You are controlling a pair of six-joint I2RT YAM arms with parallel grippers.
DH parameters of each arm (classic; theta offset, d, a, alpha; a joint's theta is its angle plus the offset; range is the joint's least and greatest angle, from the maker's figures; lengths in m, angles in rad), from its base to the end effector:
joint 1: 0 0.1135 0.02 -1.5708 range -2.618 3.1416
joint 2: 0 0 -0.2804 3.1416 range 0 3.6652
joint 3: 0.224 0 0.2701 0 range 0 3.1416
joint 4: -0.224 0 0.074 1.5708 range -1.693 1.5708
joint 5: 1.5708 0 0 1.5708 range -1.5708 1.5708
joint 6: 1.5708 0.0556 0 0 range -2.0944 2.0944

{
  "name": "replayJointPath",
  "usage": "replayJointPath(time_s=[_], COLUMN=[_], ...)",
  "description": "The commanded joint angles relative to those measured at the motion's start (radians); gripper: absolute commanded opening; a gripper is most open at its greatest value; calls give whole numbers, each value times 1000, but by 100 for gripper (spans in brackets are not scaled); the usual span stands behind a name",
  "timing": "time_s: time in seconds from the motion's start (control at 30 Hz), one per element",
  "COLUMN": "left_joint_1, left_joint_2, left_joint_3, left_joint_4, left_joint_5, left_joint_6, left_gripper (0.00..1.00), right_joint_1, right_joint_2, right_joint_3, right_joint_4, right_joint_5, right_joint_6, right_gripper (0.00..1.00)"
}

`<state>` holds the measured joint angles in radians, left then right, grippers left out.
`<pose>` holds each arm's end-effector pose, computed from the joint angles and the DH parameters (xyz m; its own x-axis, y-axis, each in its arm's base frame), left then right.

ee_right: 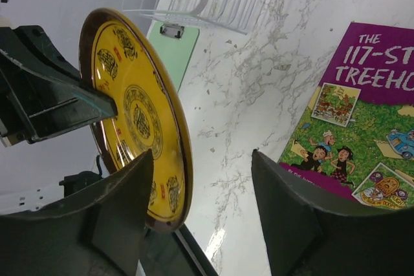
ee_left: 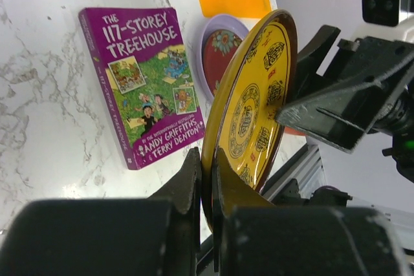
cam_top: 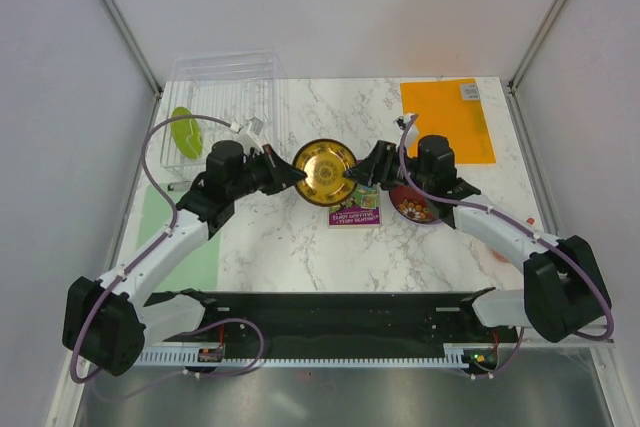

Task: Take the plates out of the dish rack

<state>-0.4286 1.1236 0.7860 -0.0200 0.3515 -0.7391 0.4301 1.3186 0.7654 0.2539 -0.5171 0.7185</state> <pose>0.2516 -0.1360 0.2915 -0.6957 -0.3774 -0.6111 0.2907 0.6300 -0.7201 0.2817 0.1595 0.2616 -0.7230 0.2979 -0.6234 -0.4196 0.5274 0.7387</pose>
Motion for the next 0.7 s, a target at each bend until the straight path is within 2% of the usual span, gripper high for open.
replayJointPath(time_s=[0.0,0.07,0.1,0.2,0.27,0.3,0.33,0.4,0.43,0.5,0.53,0.67], left_joint_1=[-32,-38,-42,-44,-44,-44,-42,-42,-44,-42,-42,-42], left_joint_2=[-5,1,7,28,28,22,16,2,-16,-36,-56,-111], left_joint_3=[-25,-42,-44,-37,-27,-24,-22,-7,-4,-1,-4,-31], left_joint_4=[112,161,178,166,125,73,48,-60,-93,-138,-165,-196], left_joint_5=[33,64,84,112,67,43,-12,-83,-161,-236,-288,-348], left_joint_6=[-69,-72,-69,-52,-27,-16,-2,47,66,107,119,158], left_gripper=[2,2,2,3,25,52,64,85,100,100,100,100], right_joint_1=[12,10,12,9,4,-1,-16,-69,-98,-169,-254,-466], right_joint_2=[39,60,70,71,21,-5,-31,-110,-134,-194,-209,-263], right_joint_3=[26,2,-1,3,12,23,49,70,77,77,62,-4], right_joint_4=[93,177,201,202,113,60,-75,-231,-257,-344,-394,-447], right_joint_5=[-26,-61,-93,-83,3,47,163,247,277,313,309,229], right_joint_6=[30,59,70,81,35,3,-29,-108,-128,-160,-166,-183], right_gripper=[61,51,33,0,0,0,0,0,0,0,0,0])
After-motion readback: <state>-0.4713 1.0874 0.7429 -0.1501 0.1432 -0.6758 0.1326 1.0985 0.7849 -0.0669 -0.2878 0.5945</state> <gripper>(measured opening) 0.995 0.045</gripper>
